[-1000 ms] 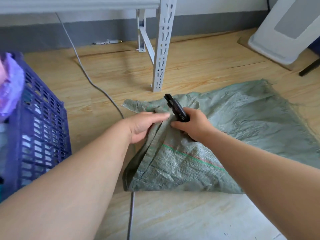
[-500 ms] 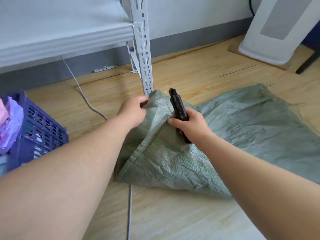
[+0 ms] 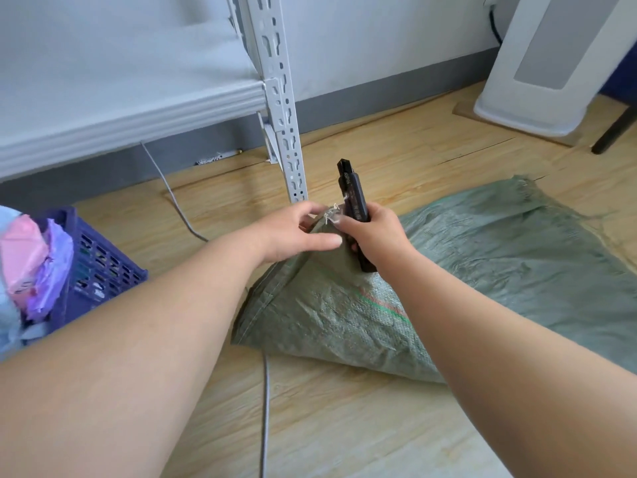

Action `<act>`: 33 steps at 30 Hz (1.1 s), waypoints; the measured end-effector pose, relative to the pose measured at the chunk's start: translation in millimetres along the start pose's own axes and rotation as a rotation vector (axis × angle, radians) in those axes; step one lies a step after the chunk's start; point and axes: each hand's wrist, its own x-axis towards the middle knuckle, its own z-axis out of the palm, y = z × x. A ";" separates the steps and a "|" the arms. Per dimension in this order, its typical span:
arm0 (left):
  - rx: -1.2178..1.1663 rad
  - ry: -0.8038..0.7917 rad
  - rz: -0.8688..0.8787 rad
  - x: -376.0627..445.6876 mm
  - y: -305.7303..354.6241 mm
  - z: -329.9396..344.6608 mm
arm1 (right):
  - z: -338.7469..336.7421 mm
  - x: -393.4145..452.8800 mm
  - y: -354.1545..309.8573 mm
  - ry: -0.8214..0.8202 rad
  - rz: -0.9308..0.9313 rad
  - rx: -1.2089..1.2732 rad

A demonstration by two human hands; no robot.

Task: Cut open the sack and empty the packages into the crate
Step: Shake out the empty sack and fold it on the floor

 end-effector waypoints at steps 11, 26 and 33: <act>0.097 0.400 0.032 1.9 9.8 -47.3 | -45.8 10.7 -4.5 0.062 0.031 -0.480; 0.103 0.507 0.164 -14.5 55.4 -102.8 | -46.4 47.6 -72.5 -0.301 0.015 -0.582; 0.447 1.151 0.154 -13.5 67.3 -106.5 | -26.3 52.9 -82.4 0.061 -0.007 -0.220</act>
